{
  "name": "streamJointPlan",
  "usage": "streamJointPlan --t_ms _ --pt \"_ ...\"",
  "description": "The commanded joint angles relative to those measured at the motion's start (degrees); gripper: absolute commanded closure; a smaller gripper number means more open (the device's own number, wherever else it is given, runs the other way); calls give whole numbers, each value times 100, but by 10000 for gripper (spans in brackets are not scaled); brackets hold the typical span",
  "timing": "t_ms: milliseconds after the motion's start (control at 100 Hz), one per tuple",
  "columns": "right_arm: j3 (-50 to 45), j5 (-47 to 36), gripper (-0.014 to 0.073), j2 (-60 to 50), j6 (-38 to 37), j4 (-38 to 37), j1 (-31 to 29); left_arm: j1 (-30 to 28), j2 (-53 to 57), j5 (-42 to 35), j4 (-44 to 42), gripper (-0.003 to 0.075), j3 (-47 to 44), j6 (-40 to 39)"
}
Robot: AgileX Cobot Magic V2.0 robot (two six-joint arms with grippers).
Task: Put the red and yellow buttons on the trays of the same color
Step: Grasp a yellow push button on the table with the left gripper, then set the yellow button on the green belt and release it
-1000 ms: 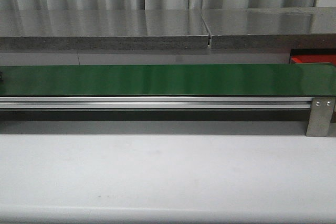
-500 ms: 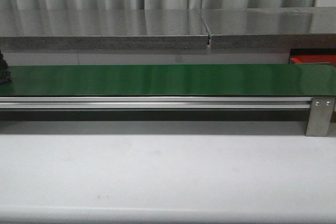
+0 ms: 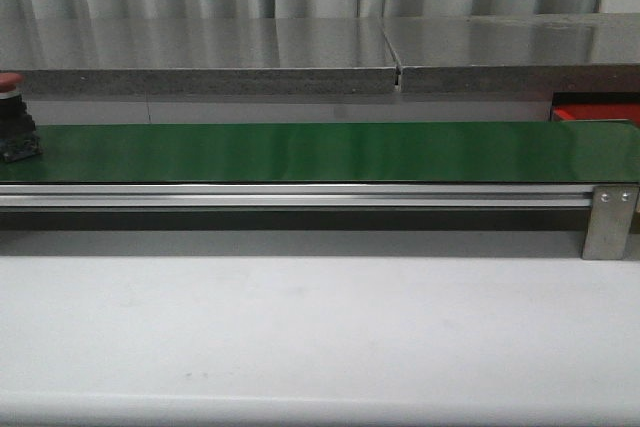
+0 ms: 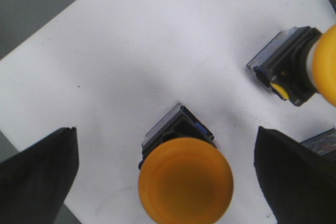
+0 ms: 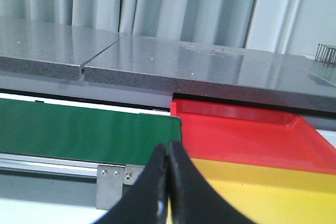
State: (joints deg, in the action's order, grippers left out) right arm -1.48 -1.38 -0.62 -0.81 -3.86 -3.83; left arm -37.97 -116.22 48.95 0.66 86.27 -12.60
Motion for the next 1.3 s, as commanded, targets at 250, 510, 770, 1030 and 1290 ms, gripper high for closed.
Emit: streamJointPlan --t_ms 250,510,770,1030,1290 --pt "128 -465 662 -78 15 -50 -34 38 268 -171 94 134 127 -23" --pt "128 -465 662 -78 15 -50 -34 38 279 5 117 598 127 -21" --pt "128 -465 662 -78 15 -50 -34 38 741 124 42 741 127 -21" --pt "128 -465 662 -78 15 -50 -34 126 1648 260 416 741 127 368" --pt "128 -465 662 -78 15 -50 -34 985 2041 317 798 741 358 972"
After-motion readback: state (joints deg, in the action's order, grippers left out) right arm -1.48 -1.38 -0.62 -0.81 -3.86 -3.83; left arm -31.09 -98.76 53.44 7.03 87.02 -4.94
